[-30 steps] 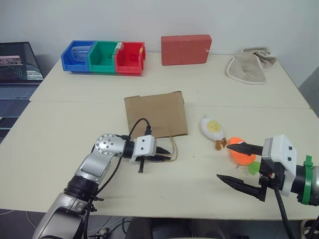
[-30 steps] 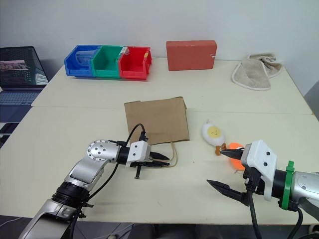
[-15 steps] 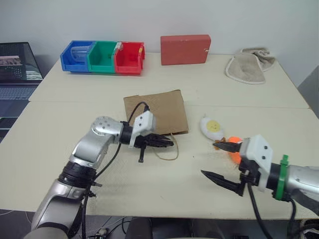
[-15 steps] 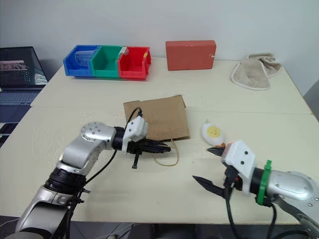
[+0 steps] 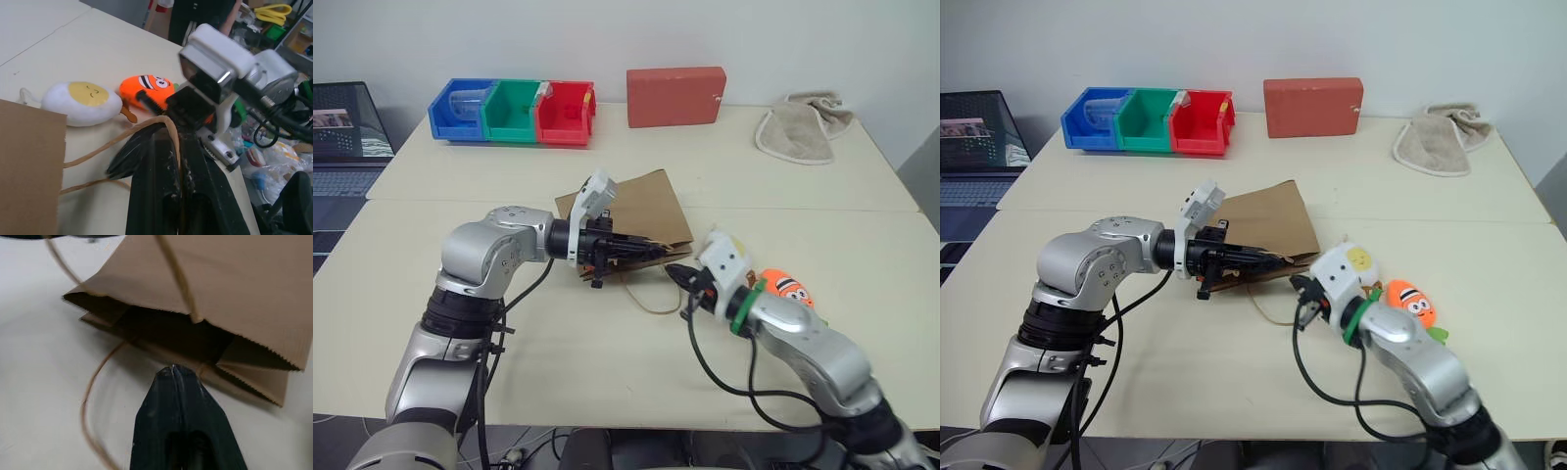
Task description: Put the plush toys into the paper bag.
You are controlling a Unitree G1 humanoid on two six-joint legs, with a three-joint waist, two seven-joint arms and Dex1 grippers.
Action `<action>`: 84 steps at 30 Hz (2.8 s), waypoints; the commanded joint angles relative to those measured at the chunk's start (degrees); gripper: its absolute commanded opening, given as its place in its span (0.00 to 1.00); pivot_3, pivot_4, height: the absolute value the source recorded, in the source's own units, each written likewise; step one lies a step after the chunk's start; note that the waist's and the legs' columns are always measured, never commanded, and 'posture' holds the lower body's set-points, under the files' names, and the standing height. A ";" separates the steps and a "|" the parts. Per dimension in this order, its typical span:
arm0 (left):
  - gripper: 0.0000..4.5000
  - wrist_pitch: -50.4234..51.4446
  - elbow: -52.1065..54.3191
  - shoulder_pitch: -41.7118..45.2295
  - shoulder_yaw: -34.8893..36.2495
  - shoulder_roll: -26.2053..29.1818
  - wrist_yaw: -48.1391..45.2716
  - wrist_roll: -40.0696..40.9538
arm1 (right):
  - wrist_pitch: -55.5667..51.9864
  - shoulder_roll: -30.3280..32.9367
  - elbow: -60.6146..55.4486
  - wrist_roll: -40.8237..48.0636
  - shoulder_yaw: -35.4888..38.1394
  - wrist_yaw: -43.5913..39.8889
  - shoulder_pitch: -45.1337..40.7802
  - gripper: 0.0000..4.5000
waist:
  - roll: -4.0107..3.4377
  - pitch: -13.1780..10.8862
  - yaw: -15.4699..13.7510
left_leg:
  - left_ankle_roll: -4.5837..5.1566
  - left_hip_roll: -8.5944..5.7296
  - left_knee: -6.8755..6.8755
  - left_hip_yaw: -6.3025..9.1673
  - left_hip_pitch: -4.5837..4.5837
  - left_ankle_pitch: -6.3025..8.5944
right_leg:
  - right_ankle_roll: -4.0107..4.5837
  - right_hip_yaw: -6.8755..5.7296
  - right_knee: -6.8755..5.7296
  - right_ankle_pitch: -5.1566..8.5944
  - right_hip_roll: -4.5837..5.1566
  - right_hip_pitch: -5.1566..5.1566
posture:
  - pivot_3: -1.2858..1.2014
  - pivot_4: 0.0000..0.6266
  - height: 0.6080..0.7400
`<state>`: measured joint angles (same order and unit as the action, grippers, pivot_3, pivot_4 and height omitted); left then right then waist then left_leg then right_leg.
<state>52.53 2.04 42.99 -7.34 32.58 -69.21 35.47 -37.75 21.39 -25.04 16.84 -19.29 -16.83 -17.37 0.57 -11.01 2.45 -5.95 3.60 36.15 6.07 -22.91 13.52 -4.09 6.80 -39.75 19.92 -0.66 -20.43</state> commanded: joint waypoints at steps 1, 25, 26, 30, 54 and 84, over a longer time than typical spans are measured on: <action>0.00 1.30 2.38 1.38 1.71 -0.49 1.44 2.17 | 5.13 -4.17 5.49 -5.71 -1.87 2.61 -2.61 0.01 | 0.00 0.00 0.13 | -0.02 -0.01 0.00 -0.01 -0.02 -0.01 | 0.03 0.01 -0.11 0.01 0.00 -0.06 | 0.52 0.24 1.00; 0.00 -0.67 0.71 2.19 2.87 -0.04 4.66 0.74 | 18.01 -12.21 12.61 -20.45 -1.11 4.77 -0.25 0.01 | -0.02 -0.01 0.52 | -0.25 -0.01 -0.09 0.02 -0.04 -0.14 | 0.06 -0.01 -0.22 0.03 0.00 -0.17 | 0.52 0.24 1.00; 0.00 -2.27 0.67 1.89 2.45 0.09 4.77 -0.27 | 16.82 -10.98 9.40 -19.40 -0.45 3.10 1.13 0.01 | -0.02 -0.01 0.50 | -0.25 -0.01 -0.08 0.00 -0.05 -0.14 | 0.06 0.00 -0.23 0.03 0.00 -0.18 | 0.52 0.24 1.00; 0.00 -1.44 0.26 2.00 3.68 -1.21 6.06 1.24 | 11.49 -6.89 -0.99 -15.51 1.87 -2.00 5.43 0.01 | -0.01 -0.01 0.39 | -0.22 -0.01 -0.08 0.03 -0.06 -0.12 | 0.06 -0.01 -0.22 0.03 0.00 -0.16 | 0.52 0.24 1.00; 0.00 8.78 -3.15 5.97 8.98 -4.20 12.17 8.81 | 27.87 -21.48 33.09 -23.68 1.05 8.50 -6.25 0.01 | -0.01 -0.01 0.84 | -0.29 -0.02 -0.12 0.02 -0.08 -0.17 | 0.06 -0.01 -0.23 0.03 0.01 -0.23 | 0.52 0.24 1.00; 0.00 -33.26 -11.98 21.14 1.91 -0.50 9.22 -17.54 | 16.52 -24.84 33.72 -22.56 2.32 7.20 -7.12 0.01 | -0.01 -0.01 0.97 | -0.39 -0.01 -0.23 0.00 -0.06 -0.22 | 0.06 0.01 -0.22 0.03 0.00 -0.28 | 0.52 0.24 1.00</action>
<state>23.36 -10.11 63.10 -5.59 31.71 -60.54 20.13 -20.46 -3.32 8.99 -5.64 -16.76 -9.05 -24.95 0.55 -11.01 3.42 -6.33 3.59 35.92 6.07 -22.97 13.31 -4.03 6.81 -39.97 19.96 -0.66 -20.72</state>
